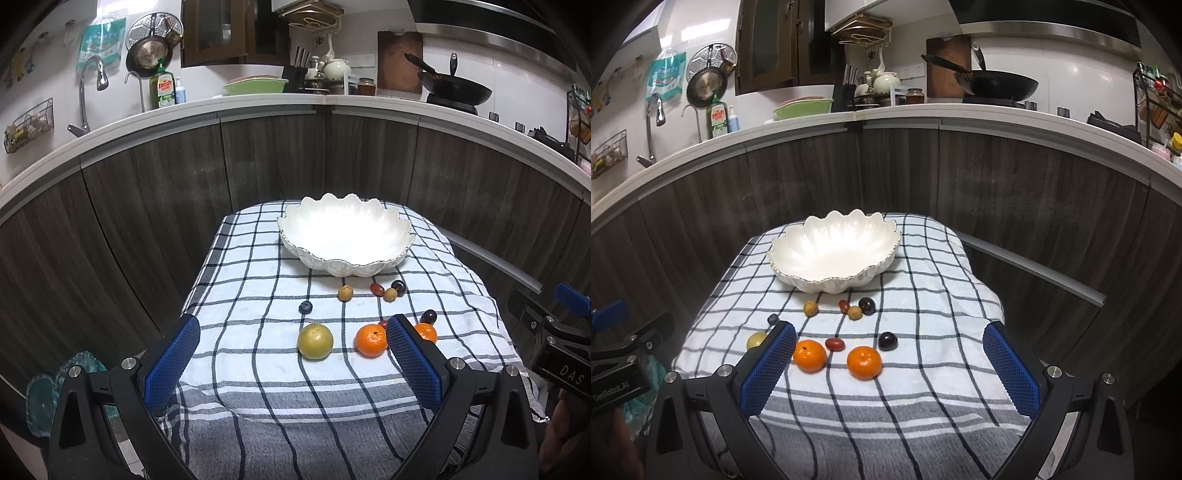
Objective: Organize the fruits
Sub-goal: 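Grasp the tangerine with the right tool while the left tool grasps the yellow-green citrus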
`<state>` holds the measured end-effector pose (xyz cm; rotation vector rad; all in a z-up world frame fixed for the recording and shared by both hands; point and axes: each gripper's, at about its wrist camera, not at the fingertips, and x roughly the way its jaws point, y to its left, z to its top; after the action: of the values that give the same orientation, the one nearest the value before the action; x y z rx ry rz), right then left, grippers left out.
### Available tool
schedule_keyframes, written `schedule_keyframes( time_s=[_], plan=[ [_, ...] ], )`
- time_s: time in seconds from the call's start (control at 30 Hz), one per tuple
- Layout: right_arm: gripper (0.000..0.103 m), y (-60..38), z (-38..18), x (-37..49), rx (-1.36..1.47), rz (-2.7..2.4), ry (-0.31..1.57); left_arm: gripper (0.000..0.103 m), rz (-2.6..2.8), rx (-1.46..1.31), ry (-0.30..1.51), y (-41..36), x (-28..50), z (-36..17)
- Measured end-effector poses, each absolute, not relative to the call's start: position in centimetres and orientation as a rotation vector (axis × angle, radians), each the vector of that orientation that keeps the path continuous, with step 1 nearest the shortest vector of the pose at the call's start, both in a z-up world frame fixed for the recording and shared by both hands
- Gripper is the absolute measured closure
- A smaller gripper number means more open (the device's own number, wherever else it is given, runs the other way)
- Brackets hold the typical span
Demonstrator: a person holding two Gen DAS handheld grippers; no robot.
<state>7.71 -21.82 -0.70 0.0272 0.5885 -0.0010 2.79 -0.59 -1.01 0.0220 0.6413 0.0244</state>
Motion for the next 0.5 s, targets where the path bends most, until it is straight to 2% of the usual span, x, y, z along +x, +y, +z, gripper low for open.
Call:
schedule_keyframes(
  time_s=[0.5],
  plan=[
    [0.001, -21.0, -1.7, 10.3, -0.027, -0.005, 0.614, 0.0, 0.034, 0.059, 0.703, -0.7, 6.1, -2.3]
  ],
)
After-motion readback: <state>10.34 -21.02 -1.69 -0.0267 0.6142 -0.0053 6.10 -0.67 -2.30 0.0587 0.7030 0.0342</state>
